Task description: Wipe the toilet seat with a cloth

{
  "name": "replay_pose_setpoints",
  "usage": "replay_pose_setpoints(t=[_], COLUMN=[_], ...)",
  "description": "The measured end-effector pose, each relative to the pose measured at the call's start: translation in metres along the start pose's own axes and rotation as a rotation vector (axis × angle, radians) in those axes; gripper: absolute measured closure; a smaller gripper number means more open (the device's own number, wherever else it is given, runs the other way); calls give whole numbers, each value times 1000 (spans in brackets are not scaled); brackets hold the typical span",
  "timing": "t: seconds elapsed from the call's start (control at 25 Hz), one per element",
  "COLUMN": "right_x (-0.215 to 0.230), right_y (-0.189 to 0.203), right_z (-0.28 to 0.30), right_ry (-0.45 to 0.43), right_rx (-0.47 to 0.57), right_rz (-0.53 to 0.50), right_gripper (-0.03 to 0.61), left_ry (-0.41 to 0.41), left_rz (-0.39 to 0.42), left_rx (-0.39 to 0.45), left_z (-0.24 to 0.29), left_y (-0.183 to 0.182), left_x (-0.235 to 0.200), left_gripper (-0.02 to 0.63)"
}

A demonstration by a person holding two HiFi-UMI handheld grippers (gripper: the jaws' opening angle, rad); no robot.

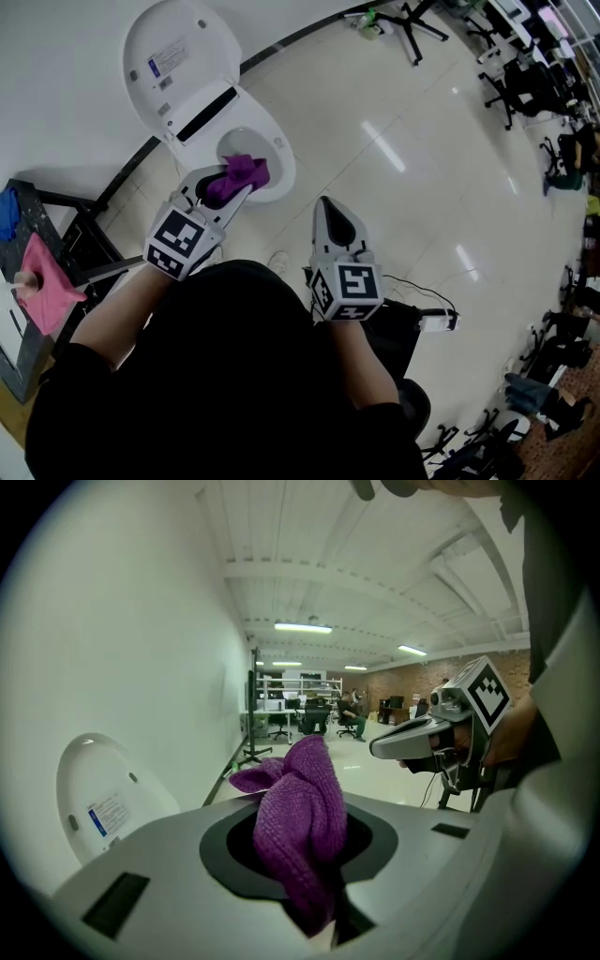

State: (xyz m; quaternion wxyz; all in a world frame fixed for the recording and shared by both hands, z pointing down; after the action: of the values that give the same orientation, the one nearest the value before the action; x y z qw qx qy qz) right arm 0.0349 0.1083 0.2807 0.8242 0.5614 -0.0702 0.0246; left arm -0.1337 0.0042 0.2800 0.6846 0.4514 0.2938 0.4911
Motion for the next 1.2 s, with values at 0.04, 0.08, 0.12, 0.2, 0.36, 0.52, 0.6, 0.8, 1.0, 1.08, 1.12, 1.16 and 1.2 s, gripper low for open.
replay_pose_setpoints(t=[0.04,0.08,0.12,0.2,0.36,0.52,0.6,0.8,1.0,1.08,1.12,1.16,1.2], right_x=[0,1,0,-1,-2,-6,-10,-17,-20,-19,-19,-19,-19], right_y=[-1,-2,-2,-2,-3,1,2,-1,-2,0,-1,-1,1], right_z=[0,0,0,-1,-3,-4,-5,-6,-19,-27,-30,-33,-35], right_ry=[-1,-2,-3,-3,1,8,11,46,11,-22,-41,-57,-69], right_rx=[0,0,0,0,1,3,2,11,33,23,21,22,23], right_rz=[-2,-3,-4,-4,-5,0,-1,18,19,13,5,-4,-10], right_gripper=[565,565,565,565,565,565,565,565,565,565,565,565,565], left_ry=[1,1,1,1,-1,8,16,61,42,-3,-23,-38,-48], left_rz=[1,1,1,0,2,9,13,26,62,41,32,29,31], left_rx=[0,0,1,1,3,0,6,-14,-22,-18,-15,-13,-11], left_z=[1,1,1,0,-1,-5,-8,-14,-25,-30,-32,-33,-35], left_y=[-1,-1,-1,-1,-1,4,5,8,4,3,3,2,2], left_x=[0,1,1,1,0,-1,-1,-2,13,23,28,33,39], left_gripper=[520,520,520,520,520,520,520,520,520,520,520,520,520])
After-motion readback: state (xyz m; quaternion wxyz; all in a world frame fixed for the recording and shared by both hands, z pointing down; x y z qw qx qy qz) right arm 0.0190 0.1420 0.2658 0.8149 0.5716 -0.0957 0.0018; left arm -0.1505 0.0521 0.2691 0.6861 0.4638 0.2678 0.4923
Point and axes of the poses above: the fingertips, and each gripper's own axes: z forward along the fingers, x to its right, y out of its underside, the point moved 6 cm from there along -z, backward along the fingers, and after that the axes turned 4 degrees about -y, right-handed, at the moved point
